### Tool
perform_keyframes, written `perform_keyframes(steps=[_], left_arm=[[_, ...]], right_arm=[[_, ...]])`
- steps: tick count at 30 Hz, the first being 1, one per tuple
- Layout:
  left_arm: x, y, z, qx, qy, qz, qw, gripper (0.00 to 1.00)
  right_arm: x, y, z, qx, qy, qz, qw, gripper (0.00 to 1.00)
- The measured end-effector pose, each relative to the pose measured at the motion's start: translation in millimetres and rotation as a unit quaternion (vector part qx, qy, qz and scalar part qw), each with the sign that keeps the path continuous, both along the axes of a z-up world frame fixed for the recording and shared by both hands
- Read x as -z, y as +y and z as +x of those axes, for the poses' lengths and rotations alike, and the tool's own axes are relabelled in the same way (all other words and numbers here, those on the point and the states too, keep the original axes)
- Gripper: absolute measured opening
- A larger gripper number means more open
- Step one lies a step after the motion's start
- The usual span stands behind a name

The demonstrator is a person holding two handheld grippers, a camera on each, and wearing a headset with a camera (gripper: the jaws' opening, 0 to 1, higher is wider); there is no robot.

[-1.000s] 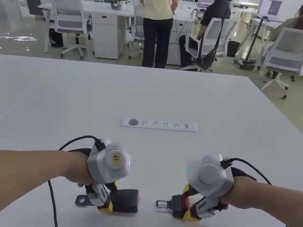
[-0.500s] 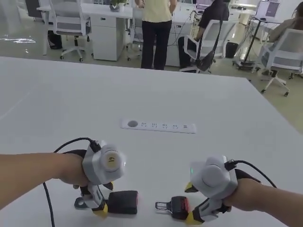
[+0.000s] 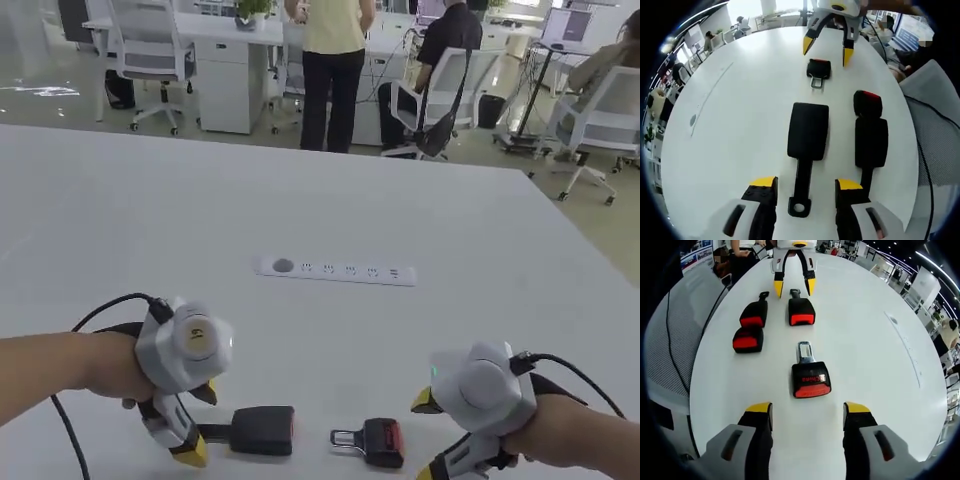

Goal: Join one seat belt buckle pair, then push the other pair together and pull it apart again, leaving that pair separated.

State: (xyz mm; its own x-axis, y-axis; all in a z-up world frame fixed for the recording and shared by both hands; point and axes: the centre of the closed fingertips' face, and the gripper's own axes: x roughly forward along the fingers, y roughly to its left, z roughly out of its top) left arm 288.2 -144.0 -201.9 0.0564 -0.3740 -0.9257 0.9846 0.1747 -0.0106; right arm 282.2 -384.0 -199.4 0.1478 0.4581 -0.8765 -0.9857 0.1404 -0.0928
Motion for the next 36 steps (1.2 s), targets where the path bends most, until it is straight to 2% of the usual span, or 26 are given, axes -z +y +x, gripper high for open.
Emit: perform_keyframes(steps=[2, 5, 8, 16, 17, 20, 21, 23, 24, 25, 27, 29, 31, 32, 33, 34, 36], left_arm=[[0.5, 6.1, 0.0, -0.012, 0.002, -0.016, 0.9998, 0.47], [-7.1, 11.1, -5.1, -0.034, 0.002, -0.039, 0.9986, 0.48], [-11.7, 15.2, -8.3, -0.048, -0.001, -0.052, 0.9975, 0.5], [-24.9, 23.7, -23.4, -0.102, -0.015, -0.103, 0.9893, 0.57], [-23.0, 29.0, -22.2, -0.114, -0.02, -0.116, 0.9865, 0.58], [-20.3, 38.5, -29.0, -0.137, -0.027, -0.124, 0.9824, 0.61], [-22.5, 37.1, -33.5, -0.144, -0.03, -0.132, 0.9804, 0.62], [-23.8, 38.0, -40.1, -0.169, -0.034, -0.154, 0.973, 0.63], [-23.3, 39.9, -43.5, -0.174, -0.035, -0.156, 0.9717, 0.63], [-24.0, 40.5, -47.8, -0.184, -0.039, -0.167, 0.9679, 0.64], [-21.3, 44.5, -57.3, -0.187, -0.041, -0.175, 0.9657, 0.65], [-20.9, 45.1, -61.4, -0.194, -0.049, -0.187, 0.9619, 0.66], [-23.7, 41.3, -68.0, -0.211, -0.051, -0.202, 0.955, 0.67], [-25.2, 39.0, -71.9, -0.214, -0.057, -0.21, 0.9523, 0.68], [-20.7, 44.1, -70.3, -0.218, -0.059, -0.216, 0.9499, 0.69], [-20.2, 43.1, -72.6, -0.222, -0.062, -0.226, 0.9464, 0.69], [-22.7, 36.6, -80.9, -0.223, -0.072, -0.235, 0.9432, 0.71]], right_arm=[[-0.2, -2.9, -2.2, 0.006, -0.001, 0.008, 0.9999, 0.55], [-2.9, -5.7, -10.6, 0.013, -0.002, 0.017, 0.9998, 0.57], [-2.9, -9.9, -11.9, 0.021, -0.003, 0.022, 0.9995, 0.57], [-7.5, -14.9, -23.3, 0.066, -0.013, 0.058, 0.9961, 0.61], [-10.1, -13.7, -24.2, 0.076, -0.017, 0.07, 0.9945, 0.61], [-14.5, -14.6, -26.0, 0.091, -0.029, 0.082, 0.992, 0.62], [-16.7, -14.2, -27.1, 0.098, -0.034, 0.09, 0.9906, 0.63], [-19.7, -10.9, -35.9, 0.108, -0.033, 0.102, 0.9884, 0.65], [-20.2, -11.7, -36.3, 0.112, -0.033, 0.105, 0.9877, 0.66], [-21.2, -11.2, -38.2, 0.118, -0.035, 0.113, 0.9859, 0.67], [-21.0, -9.9, -43.5, 0.127, -0.034, 0.125, 0.9834, 0.69], [-16.7, -10.3, -46.8, 0.134, -0.032, 0.133, 0.9815, 0.72], [-18.5, -8.6, -52.3, 0.142, -0.033, 0.137, 0.9799, 0.74], [-19.9, -7.6, -54.3, 0.151, -0.036, 0.143, 0.9774, 0.75], [-21.1, -6.3, -54.8, 0.162, -0.039, 0.152, 0.9742, 0.78], [-21.1, -4.6, -54.6, 0.17, -0.039, 0.164, 0.971, 0.8], [-21.2, -2.3, -59.6, 0.173, -0.041, 0.172, 0.9689, 0.85]])
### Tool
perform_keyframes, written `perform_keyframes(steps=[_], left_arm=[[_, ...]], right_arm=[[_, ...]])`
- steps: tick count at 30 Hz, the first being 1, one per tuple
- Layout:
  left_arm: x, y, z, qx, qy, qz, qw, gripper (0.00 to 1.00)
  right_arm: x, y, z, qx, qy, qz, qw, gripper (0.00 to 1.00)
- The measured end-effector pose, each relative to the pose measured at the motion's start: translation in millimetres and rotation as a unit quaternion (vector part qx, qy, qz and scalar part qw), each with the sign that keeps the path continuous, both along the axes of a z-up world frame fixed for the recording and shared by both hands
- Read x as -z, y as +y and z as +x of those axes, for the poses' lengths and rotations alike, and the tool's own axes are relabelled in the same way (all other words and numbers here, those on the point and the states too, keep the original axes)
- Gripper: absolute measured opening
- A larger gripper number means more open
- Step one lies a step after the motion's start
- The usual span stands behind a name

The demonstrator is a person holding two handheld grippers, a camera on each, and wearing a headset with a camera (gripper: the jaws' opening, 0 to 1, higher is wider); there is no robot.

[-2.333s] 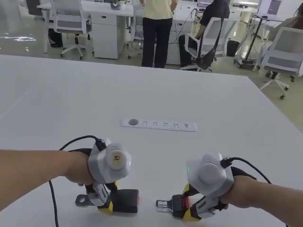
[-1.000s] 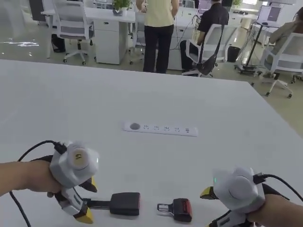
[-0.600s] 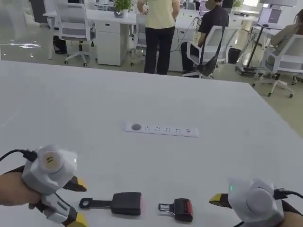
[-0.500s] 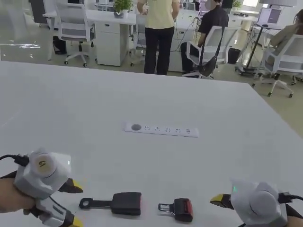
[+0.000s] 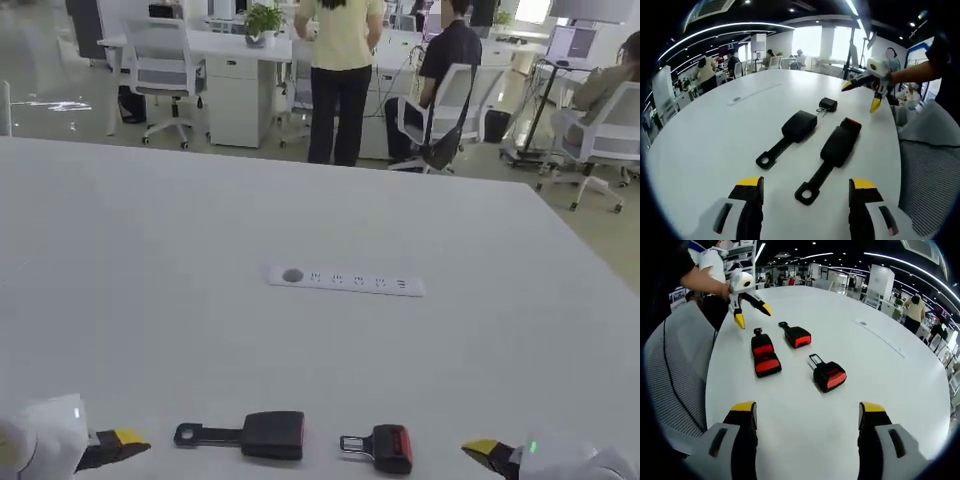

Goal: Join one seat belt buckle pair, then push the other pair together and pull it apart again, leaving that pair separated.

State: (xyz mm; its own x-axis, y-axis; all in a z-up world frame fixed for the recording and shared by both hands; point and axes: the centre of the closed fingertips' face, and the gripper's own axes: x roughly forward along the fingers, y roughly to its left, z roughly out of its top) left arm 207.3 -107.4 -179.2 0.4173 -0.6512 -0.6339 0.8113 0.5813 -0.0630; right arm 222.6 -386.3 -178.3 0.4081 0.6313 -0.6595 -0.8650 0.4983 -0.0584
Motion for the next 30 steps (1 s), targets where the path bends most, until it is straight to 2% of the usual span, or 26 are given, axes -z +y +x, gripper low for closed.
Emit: perform_keyframes(steps=[2, 5, 8, 9, 10, 12, 17, 18, 19, 22, 23, 24, 30], left_arm=[[-2.1, -2.5, -2.4, -0.008, -0.011, -0.008, 0.9999, 0.72], [-6.6, -2.4, -2.7, -0.037, -0.029, -0.039, 0.9981, 0.76], [-10.9, -7.5, -10.4, -0.038, -0.046, -0.044, 0.9973, 0.8], [-4.9, -1.3, -9.8, -0.041, -0.048, -0.044, 0.997, 0.81], [-4.6, -1.0, -10.0, -0.043, -0.05, -0.046, 0.9968, 0.83], [-7.8, -5.2, -13.1, -0.046, -0.057, -0.051, 0.996, 0.85], [-7.1, -2.8, -11.9, -0.061, -0.076, -0.065, 0.9931, 0.98], [-7.5, -3.5, -11.7, -0.064, -0.077, -0.069, 0.9926, 0.99], [-19.7, -16.9, -16.5, -0.064, -0.077, -0.069, 0.9927, 1.0], [-10.7, -10.2, -14.4, -0.063, -0.082, -0.067, 0.9925, 1.0], [-22.0, -22.2, -18.7, -0.062, -0.084, -0.066, 0.9923, 1.0], [-23.6, -24.8, -19.2, -0.062, -0.084, -0.065, 0.9924, 1.0], [-20.3, -21.2, -16.9, -0.063, -0.083, -0.065, 0.9925, 1.0]], right_arm=[[-0.4, 2.7, -3.5, 0.011, -0.004, 0.013, 0.9999, 0.87], [-9.3, 10.0, -10.4, 0.026, -0.014, 0.035, 0.9989, 0.94], [-8.6, 14.3, -16.5, 0.034, -0.024, 0.043, 0.9982, 0.95], [-9.2, 16.7, -17.5, 0.038, -0.024, 0.054, 0.9975, 0.97], [-10.0, 19.2, -17.9, 0.042, -0.025, 0.066, 0.9966, 0.98], [-9.8, 21.3, -21.0, 0.044, -0.028, 0.071, 0.9961, 0.99], [-15.4, 28.7, -23.7, 0.054, -0.041, 0.085, 0.994, 0.99], [-15.0, 27.9, -23.0, 0.055, -0.044, 0.086, 0.9938, 0.99], [-15.6, 28.2, -23.2, 0.056, -0.048, 0.087, 0.9935, 0.99], [-16.9, 28.3, -23.4, 0.06, -0.051, 0.095, 0.9923, 1.0], [-17.0, 28.2, -24.0, 0.06, -0.052, 0.097, 0.9921, 0.99], [-16.3, 27.2, -23.8, 0.06, -0.052, 0.098, 0.992, 0.99], [-15.3, 25.5, -26.2, 0.065, -0.055, 0.097, 0.9917, 0.99]])
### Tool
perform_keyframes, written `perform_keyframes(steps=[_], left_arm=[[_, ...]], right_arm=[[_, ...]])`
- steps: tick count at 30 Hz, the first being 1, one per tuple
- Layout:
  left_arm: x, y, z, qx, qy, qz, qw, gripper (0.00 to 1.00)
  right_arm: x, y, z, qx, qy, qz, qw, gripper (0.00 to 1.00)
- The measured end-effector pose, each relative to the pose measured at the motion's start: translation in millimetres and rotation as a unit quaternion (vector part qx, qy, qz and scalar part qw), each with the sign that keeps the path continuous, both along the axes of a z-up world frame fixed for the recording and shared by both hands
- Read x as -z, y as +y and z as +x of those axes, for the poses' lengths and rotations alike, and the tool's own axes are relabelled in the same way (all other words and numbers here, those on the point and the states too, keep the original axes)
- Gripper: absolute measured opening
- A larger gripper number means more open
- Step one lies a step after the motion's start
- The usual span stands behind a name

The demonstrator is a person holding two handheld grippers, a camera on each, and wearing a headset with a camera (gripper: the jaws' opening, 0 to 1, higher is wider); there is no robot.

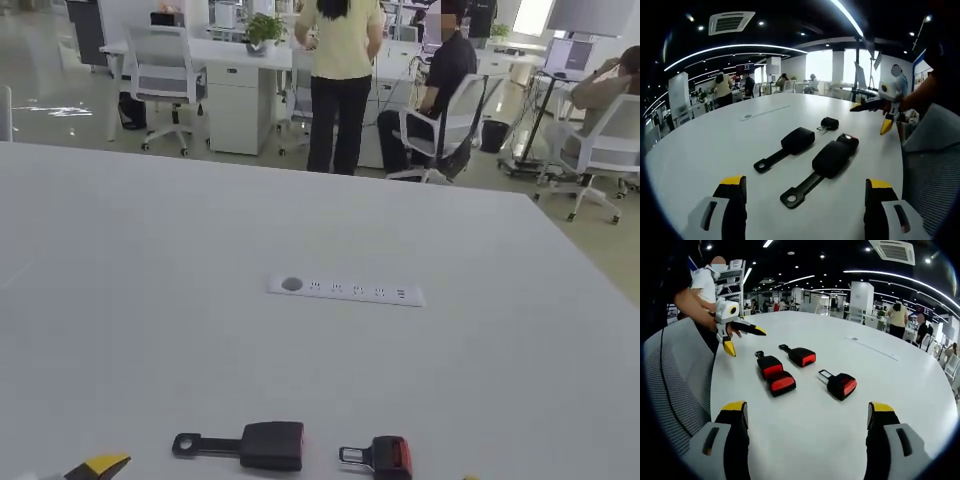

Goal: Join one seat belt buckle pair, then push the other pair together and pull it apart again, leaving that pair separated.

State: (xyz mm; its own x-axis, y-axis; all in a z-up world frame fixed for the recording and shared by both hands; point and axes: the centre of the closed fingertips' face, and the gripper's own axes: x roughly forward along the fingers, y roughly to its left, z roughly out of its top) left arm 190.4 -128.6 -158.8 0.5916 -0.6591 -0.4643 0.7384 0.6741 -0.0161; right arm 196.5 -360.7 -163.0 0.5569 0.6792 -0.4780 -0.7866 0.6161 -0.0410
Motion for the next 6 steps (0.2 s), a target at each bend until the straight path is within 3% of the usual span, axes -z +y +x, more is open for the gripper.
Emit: perform_keyframes(steps=[6], left_arm=[[-5.4, -4.0, -1.5, 0.002, -0.002, -0.001, 1.0, 1.0]], right_arm=[[-0.1, 0.6, -1.7, -0.002, -0.003, -0.005, 1.0, 0.99]])
